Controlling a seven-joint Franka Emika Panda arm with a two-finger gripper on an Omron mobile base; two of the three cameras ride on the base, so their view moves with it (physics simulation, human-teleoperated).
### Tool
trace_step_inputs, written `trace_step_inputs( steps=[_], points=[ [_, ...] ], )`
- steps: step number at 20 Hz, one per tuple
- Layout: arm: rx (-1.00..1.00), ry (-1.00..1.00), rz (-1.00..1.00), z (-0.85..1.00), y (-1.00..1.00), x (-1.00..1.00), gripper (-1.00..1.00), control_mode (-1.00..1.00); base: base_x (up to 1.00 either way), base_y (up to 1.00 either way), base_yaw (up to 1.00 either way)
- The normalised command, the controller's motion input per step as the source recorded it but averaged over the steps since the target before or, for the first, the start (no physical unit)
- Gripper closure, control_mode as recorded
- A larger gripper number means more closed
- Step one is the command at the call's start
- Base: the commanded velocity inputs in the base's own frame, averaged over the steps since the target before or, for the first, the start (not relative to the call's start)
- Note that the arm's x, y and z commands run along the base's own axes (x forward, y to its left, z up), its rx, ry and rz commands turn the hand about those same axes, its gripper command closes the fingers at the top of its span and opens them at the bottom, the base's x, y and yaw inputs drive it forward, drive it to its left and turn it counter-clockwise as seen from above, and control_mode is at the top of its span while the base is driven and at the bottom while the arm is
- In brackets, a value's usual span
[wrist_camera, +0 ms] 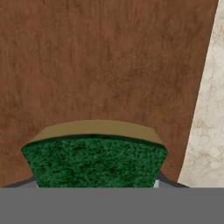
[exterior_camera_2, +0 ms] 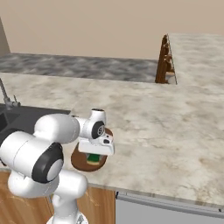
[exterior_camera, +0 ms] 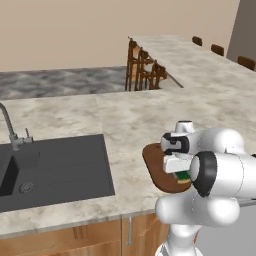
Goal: Pick up the sponge from the counter and clean the cutting board by briefly scrubbing or pressing down on the cutting board. Once finished, release the sponge.
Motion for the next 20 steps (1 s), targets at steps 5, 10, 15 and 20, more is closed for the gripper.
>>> trace_step_inputs(
  steps=[5,10,15,20],
  points=[
    [0.0,-0.11,0.0,0.0,-0.05,0.13,1.0,-1.0,0.0,0.0,0.0],
    [0.0,-0.02,0.0,-0.33,0.0,0.07,1.0,-1.0,0.0,0.0,0.0],
    [0.0,0.0,0.0,-0.25,0.0,0.07,1.0,-1.0,0.0,0.0,0.0],
    [0.01,0.0,0.0,0.1,0.0,0.44,1.0,-1.0,0.0,0.0,0.0]
  ],
)
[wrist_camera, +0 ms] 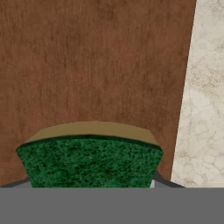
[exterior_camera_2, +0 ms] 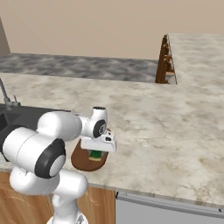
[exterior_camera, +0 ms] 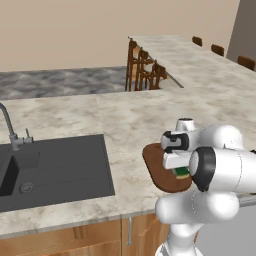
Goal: Pick up the sponge from the counter and clean the cutting board by briefly scrubbing or pressing down on the cutting board. Once finished, release the sponge.
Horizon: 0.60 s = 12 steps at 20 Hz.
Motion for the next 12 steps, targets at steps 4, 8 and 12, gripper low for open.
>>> trace_step_inputs(
  steps=[4,8,12],
  points=[
    [0.0,0.0,0.0,-0.16,0.0,0.34,1.0,-1.0,0.0,0.0,0.0],
    [0.0,0.0,0.0,-0.47,0.0,0.02,1.0,-1.0,0.0,0.0,0.0],
    [0.05,0.0,0.02,0.22,0.0,0.52,1.0,-1.0,0.0,0.0,0.0]
  ],
)
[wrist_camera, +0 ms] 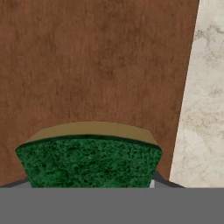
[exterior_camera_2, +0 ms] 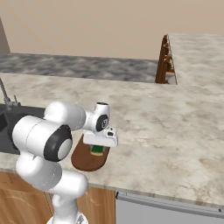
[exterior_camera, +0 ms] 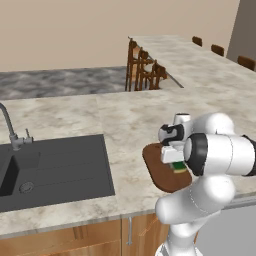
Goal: Pick up the sponge from the counter and clean the cutting board by briefly scrubbing or pressing down on the cutting board. Once finished, release the sponge.
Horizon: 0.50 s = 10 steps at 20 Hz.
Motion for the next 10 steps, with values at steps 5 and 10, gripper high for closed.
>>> trace_step_inputs(
  steps=[5,10],
  points=[
    [0.0,0.0,0.0,0.02,0.0,0.49,1.0,-1.0,0.0,0.0,0.0],
    [0.0,-0.02,0.0,-0.82,0.0,0.02,1.0,-1.0,0.0,0.0,0.0]
  ],
)
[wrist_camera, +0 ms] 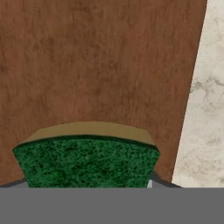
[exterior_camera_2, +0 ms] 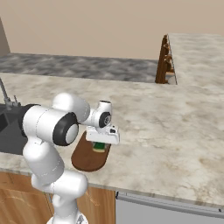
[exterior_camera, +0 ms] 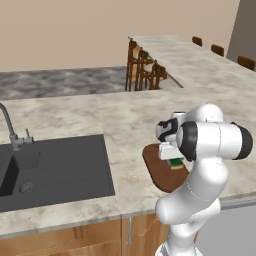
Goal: Pick up the sponge from the counter and clean the cutting board by briefly scrubbing or pressing down on the cutting board. Once finished, release the sponge.
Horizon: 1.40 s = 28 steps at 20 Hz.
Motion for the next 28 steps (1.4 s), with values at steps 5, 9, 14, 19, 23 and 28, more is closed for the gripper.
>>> trace_step_inputs(
  steps=[5,9,14,19,23,28],
  points=[
    [0.0,-0.11,0.0,-0.27,0.01,0.16,1.0,-1.0,0.0,0.0,0.0],
    [0.0,-0.07,0.0,0.03,0.17,0.46,1.0,-1.0,0.0,0.0,0.0],
    [0.0,-0.01,0.0,-0.62,0.2,0.04,1.0,-1.0,0.0,0.0,0.0],
    [0.0,-0.06,0.0,-0.55,0.3,-0.01,1.0,-1.0,0.0,0.0,0.0],
    [0.0,-0.18,0.0,0.0,0.59,-0.02,1.0,-1.0,0.0,0.0,0.0],
    [0.0,-0.05,0.0,-0.47,0.66,-0.03,1.0,-1.0,0.0,0.0,0.0]
  ],
)
